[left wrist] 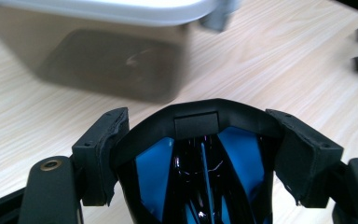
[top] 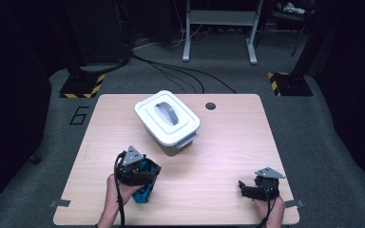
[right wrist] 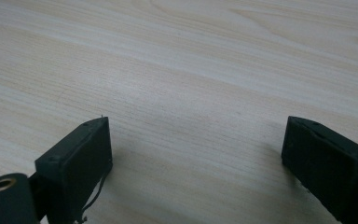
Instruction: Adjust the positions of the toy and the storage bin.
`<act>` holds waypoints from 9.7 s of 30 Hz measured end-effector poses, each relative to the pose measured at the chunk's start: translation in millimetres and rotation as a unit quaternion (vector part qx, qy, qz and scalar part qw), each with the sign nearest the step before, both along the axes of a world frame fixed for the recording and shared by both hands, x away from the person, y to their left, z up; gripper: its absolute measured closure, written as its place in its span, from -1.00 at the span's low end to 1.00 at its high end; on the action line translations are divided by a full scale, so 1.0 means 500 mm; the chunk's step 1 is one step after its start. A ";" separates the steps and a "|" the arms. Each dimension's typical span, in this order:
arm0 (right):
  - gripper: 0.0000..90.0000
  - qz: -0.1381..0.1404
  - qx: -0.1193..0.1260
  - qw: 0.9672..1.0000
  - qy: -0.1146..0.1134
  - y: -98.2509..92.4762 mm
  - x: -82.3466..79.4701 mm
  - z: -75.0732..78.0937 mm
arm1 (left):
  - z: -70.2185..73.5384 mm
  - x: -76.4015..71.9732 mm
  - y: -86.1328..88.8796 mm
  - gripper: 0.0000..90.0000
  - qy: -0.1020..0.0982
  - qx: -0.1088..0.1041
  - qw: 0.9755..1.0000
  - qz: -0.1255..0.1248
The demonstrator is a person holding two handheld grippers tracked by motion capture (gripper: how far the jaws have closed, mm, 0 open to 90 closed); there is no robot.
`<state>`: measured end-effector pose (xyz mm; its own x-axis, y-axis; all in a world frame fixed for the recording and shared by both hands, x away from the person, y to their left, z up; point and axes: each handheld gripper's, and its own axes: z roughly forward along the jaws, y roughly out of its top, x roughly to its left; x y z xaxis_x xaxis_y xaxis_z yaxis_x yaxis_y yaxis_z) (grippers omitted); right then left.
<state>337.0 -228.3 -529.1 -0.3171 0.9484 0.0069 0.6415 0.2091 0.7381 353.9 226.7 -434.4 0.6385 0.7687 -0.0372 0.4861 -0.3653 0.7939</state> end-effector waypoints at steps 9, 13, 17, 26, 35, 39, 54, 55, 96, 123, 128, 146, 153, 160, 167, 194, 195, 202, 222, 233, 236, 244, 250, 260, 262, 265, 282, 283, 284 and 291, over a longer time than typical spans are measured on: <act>-0.83 0.000 0.001 1.000 0.002 0.000 0.000 0.000 | -0.028 0.040 0.083 -0.44 0.047 0.018 0.998 0.030; -0.83 0.001 0.000 1.000 0.002 0.000 0.000 0.000 | -0.039 0.052 0.103 -0.44 0.070 0.029 0.996 0.039; -0.83 0.001 0.000 1.000 0.001 0.000 0.000 0.000 | -0.042 0.068 0.114 -0.44 0.087 0.039 0.994 0.058; -0.84 0.001 0.000 1.000 0.002 0.000 0.001 0.000 | -0.091 0.116 0.096 -0.44 0.150 0.061 0.986 0.043; -0.84 0.001 0.000 1.000 0.003 0.000 0.001 0.000 | -0.122 0.130 0.078 -0.44 0.158 0.068 0.985 0.034; -0.84 0.001 0.001 1.000 0.003 0.000 0.001 0.000 | -0.135 0.131 0.080 -0.45 0.164 0.058 0.984 0.039; -0.84 0.002 0.001 1.000 0.003 0.000 0.001 0.000 | -0.097 0.109 0.107 -0.81 0.133 0.004 0.988 0.073; -0.84 0.002 0.001 1.000 0.003 0.000 0.001 0.000 | -0.089 0.105 0.111 -0.83 0.125 0.000 0.989 0.079; -0.91 0.144 0.019 0.989 -0.018 0.170 0.151 0.184 | -0.196 0.084 0.302 -1.00 0.038 0.040 0.982 0.182; 0.28 0.166 -0.004 0.986 -0.020 0.326 0.357 0.291 | -0.194 0.088 0.301 -0.92 0.036 0.036 0.984 0.171; 0.40 0.166 0.000 0.986 0.002 0.332 0.373 0.279 | -0.194 0.088 0.302 -0.91 0.036 0.036 0.984 0.170; 0.41 0.169 0.006 0.985 0.017 0.357 0.333 0.277 | -0.193 0.088 0.303 -0.89 0.036 0.040 0.984 0.168; 0.21 0.163 -0.003 0.986 0.018 0.371 0.312 0.288 | -0.193 0.088 0.303 -0.89 0.034 0.039 0.985 0.167; 0.04 0.188 0.001 0.982 -0.009 0.402 0.323 0.319 | -0.192 0.088 0.302 -0.88 0.037 0.036 0.984 0.168; 0.07 0.210 0.003 0.978 -0.012 0.445 0.336 0.334 | -0.192 0.087 0.303 -0.87 0.037 0.040 0.985 0.165; 0.48 0.147 -0.064 0.987 0.026 0.559 0.410 0.350 | -0.194 0.086 0.300 -0.82 0.028 0.036 0.984 0.170; 0.49 0.139 -0.069 0.987 0.027 0.558 0.410 0.350 | -0.192 0.086 0.301 -0.82 0.033 0.038 0.985 0.166; 0.50 0.094 -0.088 0.991 0.029 0.566 0.418 0.351 | -0.192 0.086 0.301 -0.81 0.033 0.037 0.985 0.166; -0.18 0.142 -0.029 0.989 -0.018 0.464 0.339 0.374 | -0.192 0.085 0.300 -0.78 0.031 0.036 0.985 0.166; 0.06 0.101 0.001 0.995 0.020 0.355 0.342 0.309 | -0.193 0.085 0.300 -0.78 0.029 0.035 0.985 0.167; 0.22 0.104 0.002 0.994 0.025 0.354 0.343 0.298 | -0.193 0.085 0.300 -0.78 0.029 0.035 0.985 0.167; 0.39 0.094 0.013 0.995 0.031 0.359 0.336 0.280 | -0.192 0.085 0.300 -0.78 0.029 0.035 0.985 0.167; 0.40 0.095 0.034 0.994 0.032 0.380 0.319 0.275 | -0.192 0.085 0.300 -0.78 0.030 0.035 0.985 0.167; 0.35 0.120 0.049 0.991 0.028 0.422 0.299 0.268 | -0.193 0.085 0.299 -0.78 0.028 0.033 0.985 0.168; 0.36 0.127 0.051 0.990 0.026 0.431 0.298 0.267 | -0.193 0.085 0.299 -0.78 0.027 0.034 0.985 0.168; 0.36 0.126 0.056 0.990 0.026 0.443 0.295 0.265 | -0.193 0.085 0.299 -0.78 0.028 0.033 0.985 0.168; 0.37 0.134 0.071 0.988 0.017 0.505 0.294 0.258 | -0.192 0.085 0.300 -0.78 0.030 0.035 0.985 0.168; 0.36 0.142 0.069 0.987 0.015 0.508 0.295 0.257 | -0.192 0.085 0.300 -0.78 0.030 0.035 0.985 0.167; 0.36 0.142 0.069 0.987 0.015 0.508 0.295 0.257 | -0.192 0.085 0.300 -0.78 0.030 0.035 0.985 0.167; 0.15 0.154 0.072 0.985 0.016 0.520 0.291 0.262 | -0.192 0.085 0.300 -0.78 0.030 0.035 0.985 0.168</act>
